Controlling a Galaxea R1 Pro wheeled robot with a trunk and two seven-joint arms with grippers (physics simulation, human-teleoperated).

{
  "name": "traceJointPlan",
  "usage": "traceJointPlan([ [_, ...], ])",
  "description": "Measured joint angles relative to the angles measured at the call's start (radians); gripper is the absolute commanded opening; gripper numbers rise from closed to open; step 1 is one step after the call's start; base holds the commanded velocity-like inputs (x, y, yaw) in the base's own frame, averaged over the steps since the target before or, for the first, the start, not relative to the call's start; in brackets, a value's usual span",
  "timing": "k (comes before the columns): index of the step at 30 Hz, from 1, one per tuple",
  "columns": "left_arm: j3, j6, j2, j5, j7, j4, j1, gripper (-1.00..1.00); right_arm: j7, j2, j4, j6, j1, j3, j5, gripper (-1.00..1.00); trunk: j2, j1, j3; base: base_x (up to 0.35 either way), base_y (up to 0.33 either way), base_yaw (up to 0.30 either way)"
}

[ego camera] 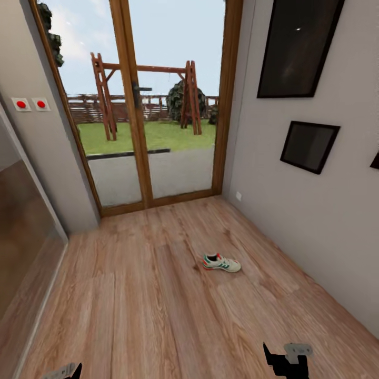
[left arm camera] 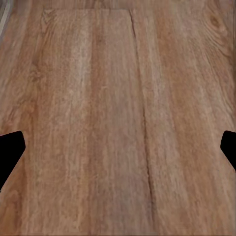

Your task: Pick up the two gym shoes and the two sandals from the corridor floor and place them onto the hallstand (shoe rack) in the corridor, making sure they are on the rack and not on the floor. Arrange them so the two gym shoes are next to each other and the two sandals are next to each other.

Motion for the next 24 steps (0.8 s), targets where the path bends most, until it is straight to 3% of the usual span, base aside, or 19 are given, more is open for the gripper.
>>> traceJointPlan([
  [7,0.0,0.0,0.0,0.0,0.0,0.0,0.0,1.0,0.0,0.0,-0.001,0.0,0.0,0.0,0.0,1.0,0.0,0.0,0.003,0.307,0.199,-0.101],
  [24,0.0,0.0,-0.001,-0.001,0.0,0.0,0.0,1.0,0.0,-0.001,-0.002,0.0,0.0,-0.001,0.0,1.0,0.0,0.0,0.003,0.287,0.217,-0.002],
])
